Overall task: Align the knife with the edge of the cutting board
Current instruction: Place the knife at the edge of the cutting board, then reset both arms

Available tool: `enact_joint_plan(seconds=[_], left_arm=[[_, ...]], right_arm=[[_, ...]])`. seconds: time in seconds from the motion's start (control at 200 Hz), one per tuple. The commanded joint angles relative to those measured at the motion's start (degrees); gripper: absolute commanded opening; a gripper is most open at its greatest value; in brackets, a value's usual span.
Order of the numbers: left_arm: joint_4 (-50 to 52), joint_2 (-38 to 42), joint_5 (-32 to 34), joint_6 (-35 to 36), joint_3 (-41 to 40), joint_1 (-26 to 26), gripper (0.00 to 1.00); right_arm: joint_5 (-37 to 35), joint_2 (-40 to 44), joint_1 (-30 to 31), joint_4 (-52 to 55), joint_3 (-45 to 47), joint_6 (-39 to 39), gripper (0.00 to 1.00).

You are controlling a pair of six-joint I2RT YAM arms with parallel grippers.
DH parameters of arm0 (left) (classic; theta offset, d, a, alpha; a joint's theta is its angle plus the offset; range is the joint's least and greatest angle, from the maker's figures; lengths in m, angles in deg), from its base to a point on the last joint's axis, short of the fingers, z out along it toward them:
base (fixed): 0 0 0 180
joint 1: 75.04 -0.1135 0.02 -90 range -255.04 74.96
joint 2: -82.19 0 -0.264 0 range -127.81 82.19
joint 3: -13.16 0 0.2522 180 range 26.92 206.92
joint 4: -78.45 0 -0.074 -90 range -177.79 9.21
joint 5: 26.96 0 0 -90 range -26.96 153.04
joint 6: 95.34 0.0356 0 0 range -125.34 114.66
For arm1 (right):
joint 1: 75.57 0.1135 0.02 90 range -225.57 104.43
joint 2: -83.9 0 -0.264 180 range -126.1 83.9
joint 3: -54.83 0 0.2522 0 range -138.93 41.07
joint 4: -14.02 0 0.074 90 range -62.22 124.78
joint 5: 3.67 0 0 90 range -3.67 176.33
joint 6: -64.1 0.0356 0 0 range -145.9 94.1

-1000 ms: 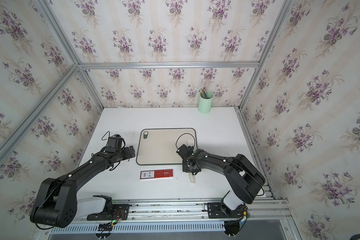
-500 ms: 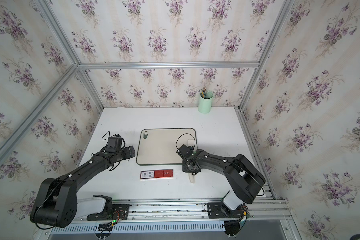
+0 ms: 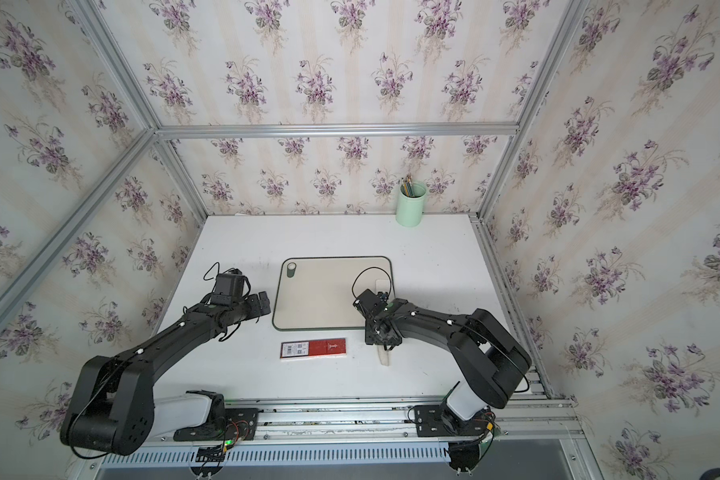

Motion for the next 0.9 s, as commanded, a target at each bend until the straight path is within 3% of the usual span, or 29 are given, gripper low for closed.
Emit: enact_joint_plan(seconds=[0.0, 0.19, 0.33, 0.544, 0.664, 0.824, 0.894], left_arm=[[-0.63, -0.15, 0.69, 0.05, 0.46, -0.04, 1.0], [-0.65, -0.31, 0.61, 0.07, 0.51, -0.06, 1.0], [-0.7, -0.08, 0.74, 0.05, 0.47, -0.05, 1.0], [-0.64, 2.99, 0.36, 0.19, -0.64, -0.1, 1.0], [2.29, 9.46, 0.19, 1.78, 0.49, 0.07, 0.99], [0.4, 20.2, 4.91, 4.22, -2.76, 0.08, 0.99], [-1.77, 23.12, 7.89, 5.46, -4.79, 0.1, 0.99]], right_arm=[[-0.75, 0.29, -0.04, 0.31, -0.21, -0.01, 0.67], [-0.31, 1.44, 0.01, 0.95, -0.31, 0.0, 0.73], [-2.8, 7.1, -0.03, 3.75, -1.09, -0.75, 0.78], [-18.59, 16.58, -3.74, 3.78, -11.61, -13.89, 0.91], [-23.54, 23.87, -7.48, -10.42, -8.36, -23.16, 0.94], [-25.66, 34.13, -9.87, -40.12, 11.58, -38.42, 1.0], [-32.17, 35.18, -10.29, -49.93, 20.18, -41.95, 0.98]])
